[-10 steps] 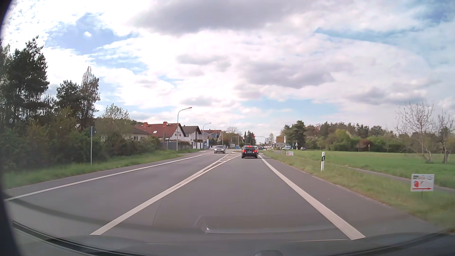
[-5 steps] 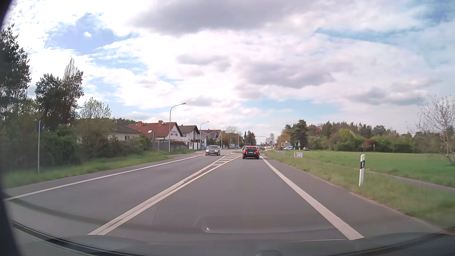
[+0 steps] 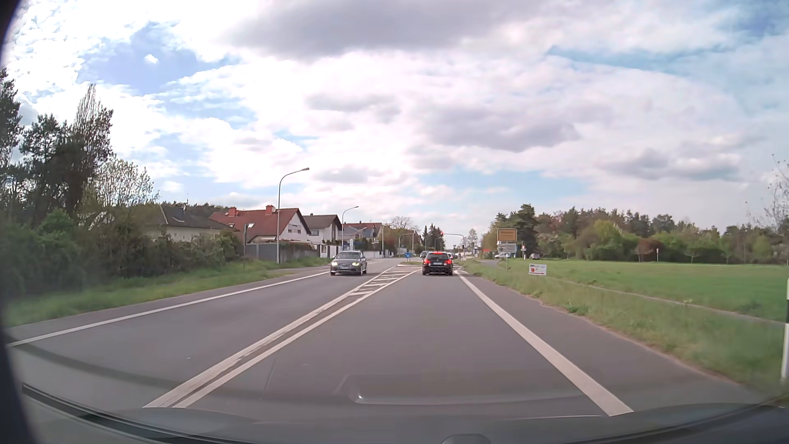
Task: Follow the waypoints while adhering to traffic rules and regulations
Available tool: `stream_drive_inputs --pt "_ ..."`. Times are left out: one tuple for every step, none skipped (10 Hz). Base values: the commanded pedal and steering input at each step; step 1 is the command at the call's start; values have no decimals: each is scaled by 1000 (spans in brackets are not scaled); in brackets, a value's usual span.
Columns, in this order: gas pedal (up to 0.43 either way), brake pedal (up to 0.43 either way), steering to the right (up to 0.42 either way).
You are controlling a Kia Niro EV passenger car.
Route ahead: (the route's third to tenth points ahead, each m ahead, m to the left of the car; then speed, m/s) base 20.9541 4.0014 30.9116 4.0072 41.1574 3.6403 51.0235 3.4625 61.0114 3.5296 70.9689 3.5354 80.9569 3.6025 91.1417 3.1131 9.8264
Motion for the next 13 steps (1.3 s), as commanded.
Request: stream_drive_inputs --pt "0 165 0" --pt "0 165 0" --pt "0 165 0" --pt "0 165 0" --pt "0 171 0" --pt "0 177 1" --pt "0 177 1" --pt "0 183 4" --pt "0 189 10" --pt "0 189 11" --pt "0 195 11" --pt "0 201 11" --pt "0 201 10"
